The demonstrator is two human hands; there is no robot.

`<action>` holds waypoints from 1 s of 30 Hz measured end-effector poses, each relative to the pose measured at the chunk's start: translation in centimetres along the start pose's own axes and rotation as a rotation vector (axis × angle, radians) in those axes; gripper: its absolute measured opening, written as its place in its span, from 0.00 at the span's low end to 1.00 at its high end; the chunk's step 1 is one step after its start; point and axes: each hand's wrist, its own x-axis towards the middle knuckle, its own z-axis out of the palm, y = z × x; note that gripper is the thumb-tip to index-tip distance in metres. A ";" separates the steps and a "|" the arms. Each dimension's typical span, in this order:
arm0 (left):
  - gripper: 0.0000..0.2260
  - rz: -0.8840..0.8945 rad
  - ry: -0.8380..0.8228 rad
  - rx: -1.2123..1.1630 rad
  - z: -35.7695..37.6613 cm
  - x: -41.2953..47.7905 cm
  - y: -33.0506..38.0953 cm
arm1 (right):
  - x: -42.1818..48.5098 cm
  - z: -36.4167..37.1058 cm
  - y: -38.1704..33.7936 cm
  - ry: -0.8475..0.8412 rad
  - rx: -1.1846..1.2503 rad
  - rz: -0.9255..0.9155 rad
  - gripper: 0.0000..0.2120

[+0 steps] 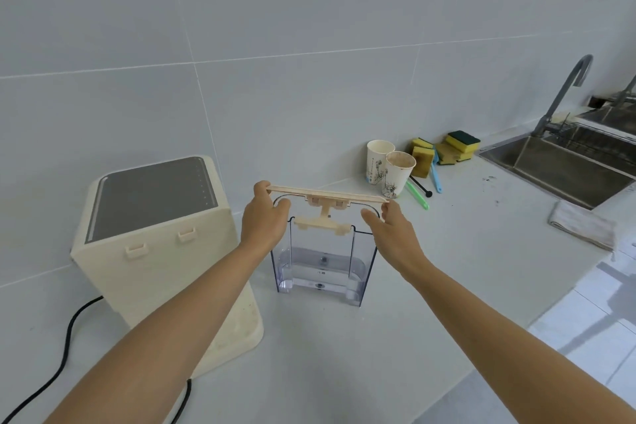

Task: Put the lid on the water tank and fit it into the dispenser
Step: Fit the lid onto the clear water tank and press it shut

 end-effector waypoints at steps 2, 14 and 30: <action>0.21 -0.005 -0.005 0.021 0.1 -0.7 -0.7 | -0.5 0.4 0.7 0.004 -0.027 0.000 0.23; 0.26 -0.054 -0.027 0.014 1.6 -2.8 -3.1 | -1.1 1.6 4.1 -0.037 -0.086 -0.039 0.21; 0.37 -0.515 -0.101 -0.454 2.0 -3.9 -1.7 | 4.6 0.2 2.2 -0.096 0.262 0.156 0.32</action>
